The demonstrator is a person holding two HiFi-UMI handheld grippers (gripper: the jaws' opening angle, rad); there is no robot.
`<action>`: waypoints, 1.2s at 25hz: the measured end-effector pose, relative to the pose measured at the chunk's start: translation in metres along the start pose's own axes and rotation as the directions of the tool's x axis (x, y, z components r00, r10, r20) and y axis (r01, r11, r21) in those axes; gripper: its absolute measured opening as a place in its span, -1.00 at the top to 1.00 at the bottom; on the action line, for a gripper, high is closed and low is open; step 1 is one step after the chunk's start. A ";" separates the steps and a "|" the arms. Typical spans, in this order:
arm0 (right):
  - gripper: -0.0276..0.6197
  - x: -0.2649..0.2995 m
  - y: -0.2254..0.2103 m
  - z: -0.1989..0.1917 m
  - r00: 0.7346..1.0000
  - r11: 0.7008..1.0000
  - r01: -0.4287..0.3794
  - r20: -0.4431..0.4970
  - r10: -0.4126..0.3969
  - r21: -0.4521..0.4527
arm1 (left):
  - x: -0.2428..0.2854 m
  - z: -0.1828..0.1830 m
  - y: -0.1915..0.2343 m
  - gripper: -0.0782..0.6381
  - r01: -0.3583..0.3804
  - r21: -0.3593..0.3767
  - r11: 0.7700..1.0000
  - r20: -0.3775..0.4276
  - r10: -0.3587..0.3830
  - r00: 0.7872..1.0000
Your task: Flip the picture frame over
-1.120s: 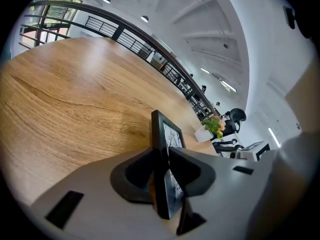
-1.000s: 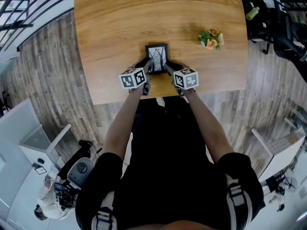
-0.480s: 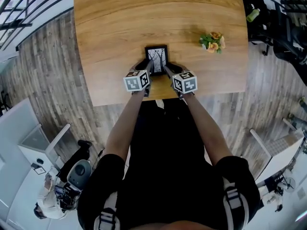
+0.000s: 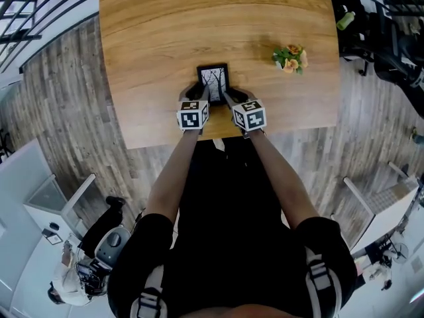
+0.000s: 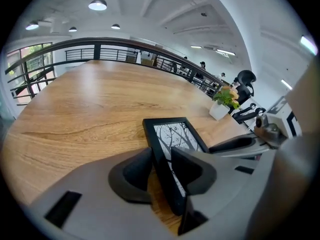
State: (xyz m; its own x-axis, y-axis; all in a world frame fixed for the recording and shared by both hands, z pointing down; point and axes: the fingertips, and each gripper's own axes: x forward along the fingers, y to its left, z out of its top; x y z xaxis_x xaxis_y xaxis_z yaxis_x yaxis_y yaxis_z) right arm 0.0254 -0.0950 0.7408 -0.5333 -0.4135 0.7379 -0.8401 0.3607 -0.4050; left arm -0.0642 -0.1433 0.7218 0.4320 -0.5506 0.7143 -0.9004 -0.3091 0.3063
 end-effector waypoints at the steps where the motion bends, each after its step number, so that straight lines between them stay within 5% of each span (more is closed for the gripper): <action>1: 0.58 -0.001 0.000 0.000 1.000 1.000 0.003 0.001 -0.003 -0.003 | 0.000 0.001 -0.001 0.41 -0.002 0.005 1.000 0.003 0.002 1.000; 7: 0.58 -0.005 0.000 0.006 1.000 1.000 0.012 0.025 -0.012 -0.017 | -0.006 0.009 0.002 0.41 0.013 0.000 1.000 0.042 -0.013 0.999; 13: 0.58 -0.017 0.002 0.020 0.998 0.997 0.000 0.057 0.005 -0.080 | -0.022 0.016 0.006 0.41 0.021 0.100 0.995 0.067 -0.028 0.997; 17: 0.82 -0.030 0.002 0.017 0.999 0.989 -0.005 0.053 0.014 -0.151 | -0.043 0.014 0.004 0.47 0.046 0.145 0.988 0.084 -0.058 0.995; 21: 0.89 -0.047 0.006 0.018 0.998 0.972 -0.011 0.060 0.026 -0.235 | -0.065 0.013 0.006 0.67 0.062 0.176 0.982 0.098 -0.081 0.992; 30: 0.90 -0.081 0.012 0.013 0.998 0.917 -0.033 0.037 0.052 -0.397 | -0.099 0.009 -0.012 0.72 0.060 0.220 0.974 0.121 -0.089 0.989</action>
State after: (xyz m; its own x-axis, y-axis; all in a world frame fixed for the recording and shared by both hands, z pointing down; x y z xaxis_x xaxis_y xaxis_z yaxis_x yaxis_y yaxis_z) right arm 0.0568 -0.0681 0.6688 -0.5795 -0.4250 0.6954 -0.7137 0.6766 -0.1813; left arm -0.0952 -0.0924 0.6418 0.5133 -0.6110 0.6026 -0.8391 -0.5048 0.2029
